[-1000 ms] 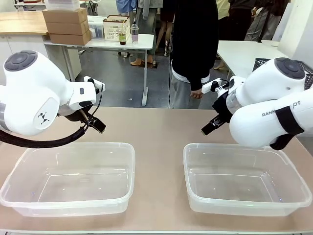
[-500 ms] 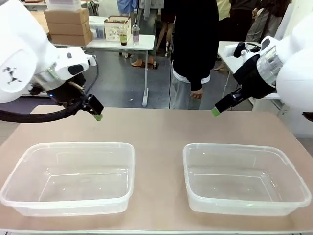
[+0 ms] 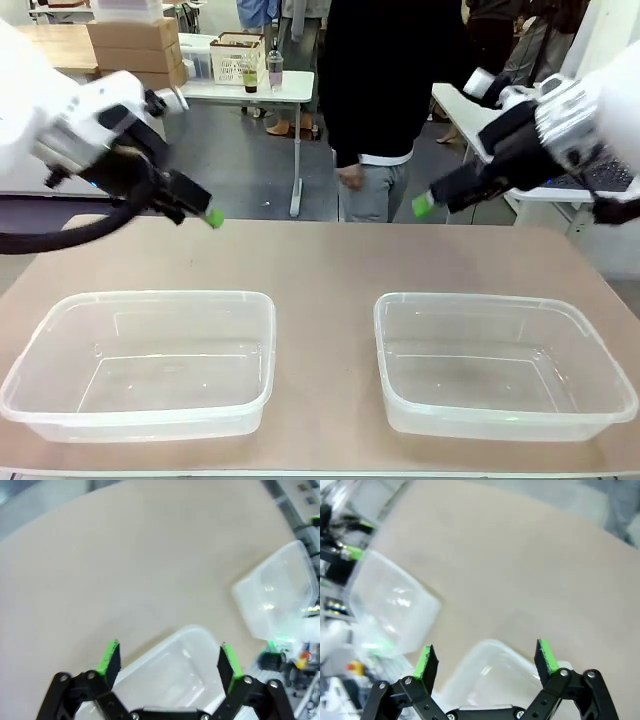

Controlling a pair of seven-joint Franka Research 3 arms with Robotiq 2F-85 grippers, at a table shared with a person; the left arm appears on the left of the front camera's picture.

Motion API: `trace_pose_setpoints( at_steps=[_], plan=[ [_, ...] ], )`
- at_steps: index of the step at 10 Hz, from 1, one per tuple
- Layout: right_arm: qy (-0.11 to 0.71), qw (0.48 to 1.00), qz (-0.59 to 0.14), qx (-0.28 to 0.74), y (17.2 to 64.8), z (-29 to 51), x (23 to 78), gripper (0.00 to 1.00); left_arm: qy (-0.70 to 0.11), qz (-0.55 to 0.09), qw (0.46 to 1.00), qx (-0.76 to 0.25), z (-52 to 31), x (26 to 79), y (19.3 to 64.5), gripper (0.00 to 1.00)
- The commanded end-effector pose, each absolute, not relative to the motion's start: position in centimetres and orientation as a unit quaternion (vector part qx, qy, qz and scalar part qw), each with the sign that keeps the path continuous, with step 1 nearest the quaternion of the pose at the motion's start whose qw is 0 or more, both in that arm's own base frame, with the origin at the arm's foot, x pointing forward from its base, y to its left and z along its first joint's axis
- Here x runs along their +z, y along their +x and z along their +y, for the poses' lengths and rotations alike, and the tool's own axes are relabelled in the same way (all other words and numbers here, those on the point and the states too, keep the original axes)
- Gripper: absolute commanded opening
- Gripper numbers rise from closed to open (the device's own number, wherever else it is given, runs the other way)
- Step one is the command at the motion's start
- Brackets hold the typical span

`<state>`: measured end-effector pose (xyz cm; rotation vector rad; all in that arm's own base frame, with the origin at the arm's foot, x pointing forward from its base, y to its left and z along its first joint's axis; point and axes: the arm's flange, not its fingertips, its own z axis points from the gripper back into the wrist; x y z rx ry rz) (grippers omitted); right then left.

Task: Sort the waste into each basket.
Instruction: Pick up the Organizing box on the left side of the table and lift it.

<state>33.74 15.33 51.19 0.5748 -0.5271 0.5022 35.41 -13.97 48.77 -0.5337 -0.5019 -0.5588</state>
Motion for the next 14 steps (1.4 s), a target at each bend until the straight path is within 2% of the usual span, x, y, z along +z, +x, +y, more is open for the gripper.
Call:
trace_pose_setpoints(
  at_steps=[1,2,4,5,6,14],
  plan=[
    [0.635,0.75,-0.182,0.022,35.5,12.3,53.0,1.0,-0.595,-0.21,0.73,-0.264,-8.4,48.2,37.6,1.0],
    [0.66,0.73,-0.177,-0.016,35.6,11.4,52.9,1.0,-0.654,-0.223,0.696,-0.198,-5.8,47.2,38.3,1.0],
    [0.678,0.704,-0.201,-0.063,35.6,9.8,52.0,1.0,-0.697,-0.209,0.679,-0.091,-2.5,45.2,38.4,1.0],
    [0.588,0.777,-0.211,-0.071,35.6,10.4,51.8,1.0,-0.663,-0.188,0.723,-0.048,-2.8,45.1,38.5,1.0],
    [0.567,0.794,-0.201,0.088,35.1,9.8,54.1,1.0,-0.565,-0.278,0.749,-0.205,-2.7,47.5,36.8,1.0],
    [0.567,0.794,-0.201,0.088,35.1,9.8,54.1,1.0,-0.565,-0.278,0.749,-0.205,-2.7,47.5,36.8,1.0]
  ],
)
